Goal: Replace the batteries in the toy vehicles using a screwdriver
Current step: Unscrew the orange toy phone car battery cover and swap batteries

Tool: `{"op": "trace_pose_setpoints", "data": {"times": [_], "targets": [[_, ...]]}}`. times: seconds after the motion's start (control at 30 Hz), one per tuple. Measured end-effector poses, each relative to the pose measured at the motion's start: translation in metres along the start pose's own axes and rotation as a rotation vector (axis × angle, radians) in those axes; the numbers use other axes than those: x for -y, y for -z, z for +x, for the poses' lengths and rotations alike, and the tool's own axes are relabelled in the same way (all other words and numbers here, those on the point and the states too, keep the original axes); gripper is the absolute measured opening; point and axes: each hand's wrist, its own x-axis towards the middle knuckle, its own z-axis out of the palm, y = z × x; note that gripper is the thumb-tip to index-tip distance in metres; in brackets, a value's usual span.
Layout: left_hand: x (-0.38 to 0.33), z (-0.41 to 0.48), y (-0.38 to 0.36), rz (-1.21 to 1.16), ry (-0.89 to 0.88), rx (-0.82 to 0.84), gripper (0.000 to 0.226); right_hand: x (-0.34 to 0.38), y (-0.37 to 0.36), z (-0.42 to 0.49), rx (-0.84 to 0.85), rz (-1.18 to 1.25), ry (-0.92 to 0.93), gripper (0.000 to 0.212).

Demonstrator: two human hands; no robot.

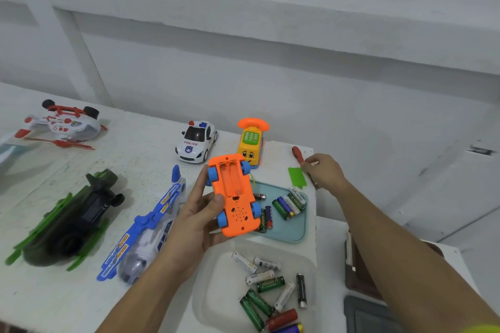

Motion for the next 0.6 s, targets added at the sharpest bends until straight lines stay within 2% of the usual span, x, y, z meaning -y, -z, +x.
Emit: {"op": "trace_pose_setpoints", "data": {"times": [0.17, 0.33, 0.4, 0.5, 0.6], "targets": [[-0.001, -0.001, 0.004, 0.007, -0.013, 0.001, 0.060, 0.002, 0.002, -0.020, -0.049, 0.009, 0.046, 0.028], [0.000, -0.003, 0.007, 0.020, -0.001, 0.037, 0.060, 0.012, 0.005, -0.052, -0.133, -0.112, 0.178, 0.021], [0.000, -0.004, 0.008, 0.020, 0.003, 0.040, 0.061, 0.024, 0.004, -0.070, -0.074, -0.182, 0.251, 0.016], [0.000, -0.005, 0.008, 0.020, 0.007, 0.044, 0.063, 0.041, -0.008, -0.099, 0.139, -0.378, 0.315, 0.017], [0.000, -0.007, 0.007, 0.015, 0.013, 0.046, 0.064, 0.043, -0.029, -0.113, 0.142, -0.599, 0.318, 0.020]]}}
